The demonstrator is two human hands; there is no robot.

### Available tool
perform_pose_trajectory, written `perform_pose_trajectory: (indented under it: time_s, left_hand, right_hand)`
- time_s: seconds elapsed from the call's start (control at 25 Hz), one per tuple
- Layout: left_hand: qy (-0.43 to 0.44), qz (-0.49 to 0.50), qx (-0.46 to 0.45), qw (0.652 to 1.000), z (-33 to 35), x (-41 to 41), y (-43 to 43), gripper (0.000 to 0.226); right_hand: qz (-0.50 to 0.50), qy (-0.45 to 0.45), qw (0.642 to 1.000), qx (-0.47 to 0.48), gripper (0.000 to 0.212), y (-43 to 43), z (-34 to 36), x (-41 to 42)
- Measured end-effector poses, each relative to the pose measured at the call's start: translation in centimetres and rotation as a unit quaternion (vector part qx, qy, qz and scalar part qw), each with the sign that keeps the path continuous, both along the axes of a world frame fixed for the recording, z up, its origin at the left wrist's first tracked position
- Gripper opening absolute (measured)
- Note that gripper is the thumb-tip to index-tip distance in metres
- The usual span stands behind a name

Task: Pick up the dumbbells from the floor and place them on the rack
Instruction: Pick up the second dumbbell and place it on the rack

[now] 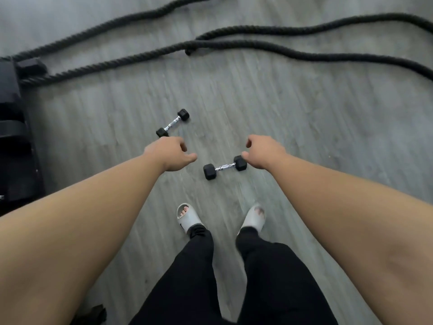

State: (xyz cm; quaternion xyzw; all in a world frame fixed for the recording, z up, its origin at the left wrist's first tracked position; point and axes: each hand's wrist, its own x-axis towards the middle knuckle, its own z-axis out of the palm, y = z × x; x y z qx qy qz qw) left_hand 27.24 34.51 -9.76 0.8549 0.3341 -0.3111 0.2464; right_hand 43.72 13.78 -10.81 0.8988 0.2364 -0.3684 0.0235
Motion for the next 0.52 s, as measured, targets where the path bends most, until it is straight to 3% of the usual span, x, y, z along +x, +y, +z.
perform_pose_trajectory:
  time_s: [0.2,0.52]
  left_hand:
    - [0.024,0.127,-0.055,0.990,-13.4,2.4,-1.7,0.068]
    - [0.001,0.343,-0.122,0.931,-38.6,7.3,-5.3,0.078]
  right_hand:
    - [-0.018,0.072,0.997,-0.024,0.019,1.9,-13.4,5.5]
    - [-0.015,0.072,0.996,-0.055,0.053,1.3,-39.7,9.1]
